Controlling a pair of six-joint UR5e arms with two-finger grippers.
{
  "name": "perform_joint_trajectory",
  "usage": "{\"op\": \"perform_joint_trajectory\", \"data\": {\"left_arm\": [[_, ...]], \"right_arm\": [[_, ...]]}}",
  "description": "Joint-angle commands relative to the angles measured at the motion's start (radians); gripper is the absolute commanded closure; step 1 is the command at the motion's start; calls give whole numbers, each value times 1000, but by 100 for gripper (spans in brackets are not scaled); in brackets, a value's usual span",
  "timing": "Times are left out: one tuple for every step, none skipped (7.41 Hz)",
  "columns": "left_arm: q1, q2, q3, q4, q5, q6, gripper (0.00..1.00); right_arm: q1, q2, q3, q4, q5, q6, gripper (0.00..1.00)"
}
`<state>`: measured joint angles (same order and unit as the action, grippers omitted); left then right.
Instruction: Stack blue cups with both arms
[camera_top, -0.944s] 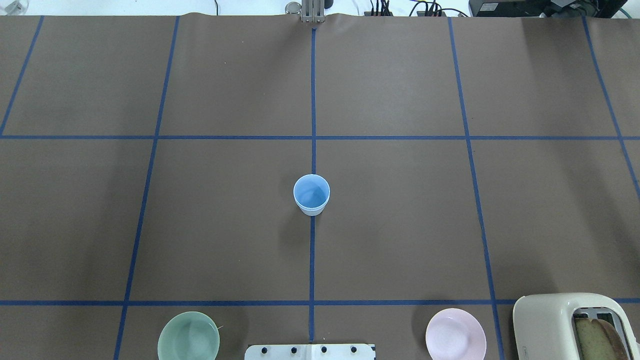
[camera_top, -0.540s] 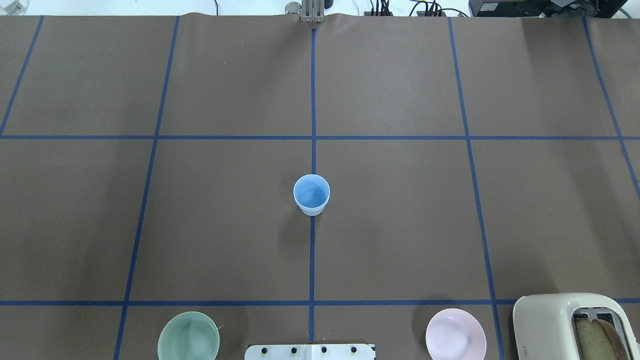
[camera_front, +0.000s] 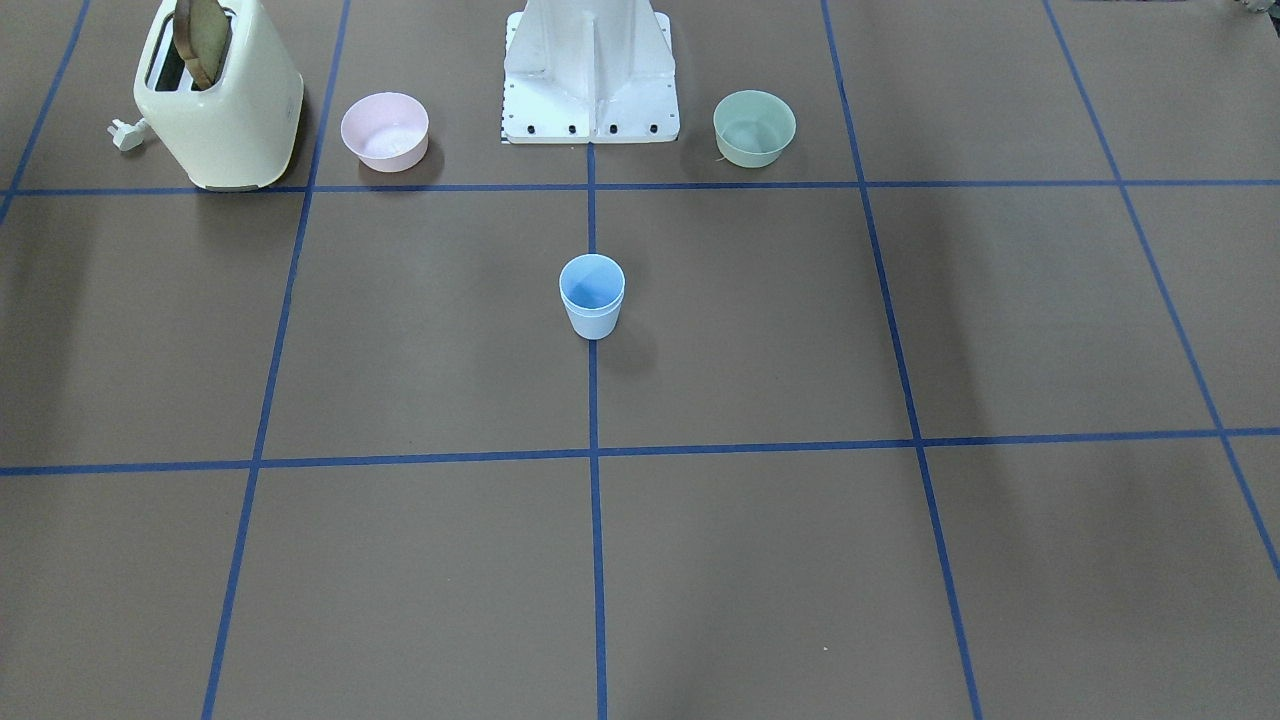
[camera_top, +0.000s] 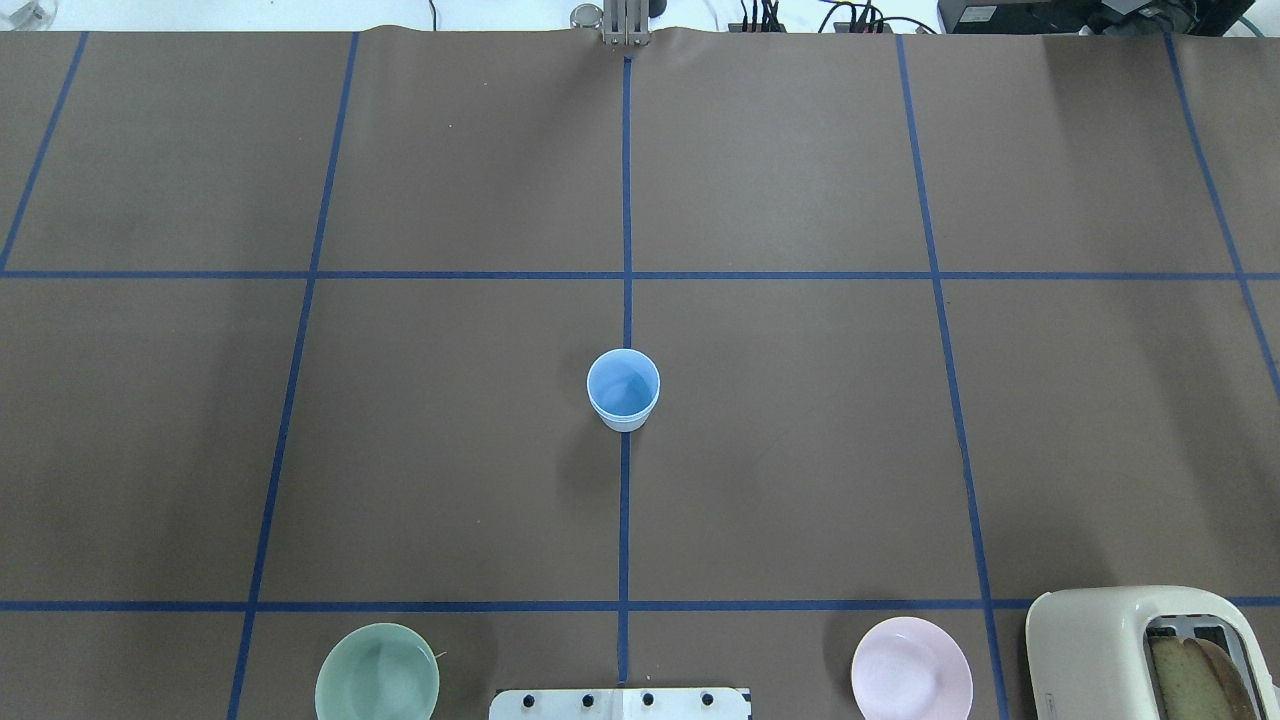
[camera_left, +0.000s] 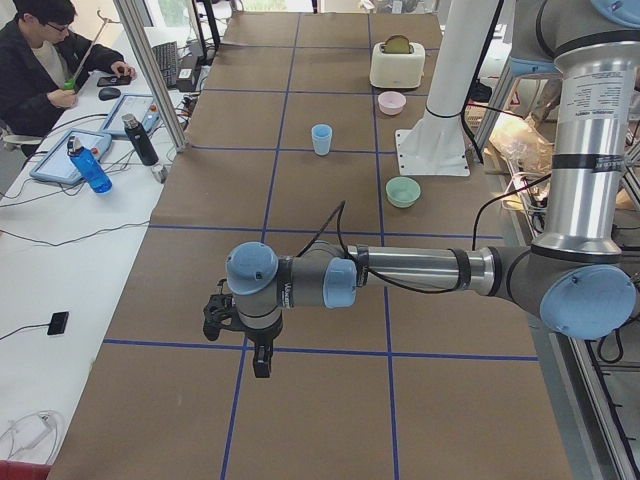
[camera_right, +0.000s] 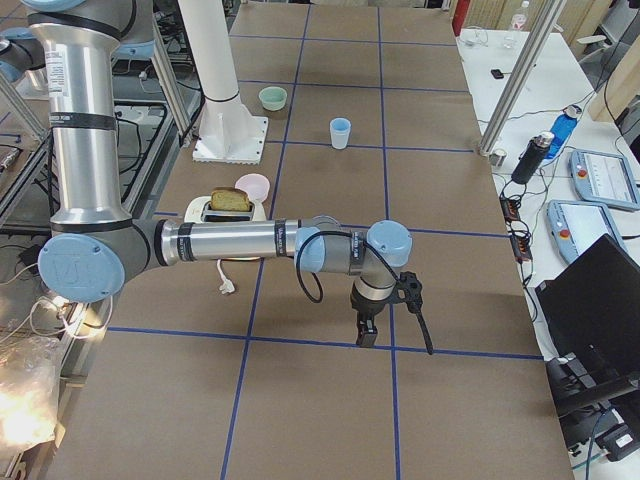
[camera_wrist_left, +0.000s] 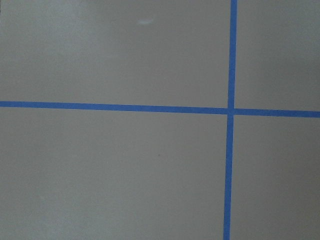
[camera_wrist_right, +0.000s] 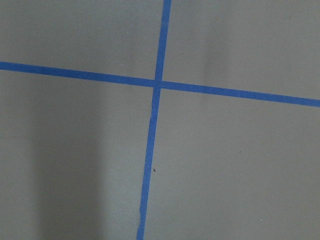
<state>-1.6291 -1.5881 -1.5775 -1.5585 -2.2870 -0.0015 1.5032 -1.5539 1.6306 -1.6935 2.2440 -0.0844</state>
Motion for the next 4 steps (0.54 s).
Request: {"op": "perform_joint_trajectory", "data": {"left_arm": [[0, 0, 1, 0, 1, 0, 1], [0, 10, 1, -2, 0, 0, 1], [0, 13, -1, 0, 0, 0, 1], [0, 13, -1, -2, 0, 0, 1]], "right_arm": [[0, -2, -2, 0, 0, 0, 0], [0, -2, -2, 0, 0, 0, 0], [0, -2, -2, 0, 0, 0, 0], [0, -2, -2, 0, 0, 0, 0]]}}
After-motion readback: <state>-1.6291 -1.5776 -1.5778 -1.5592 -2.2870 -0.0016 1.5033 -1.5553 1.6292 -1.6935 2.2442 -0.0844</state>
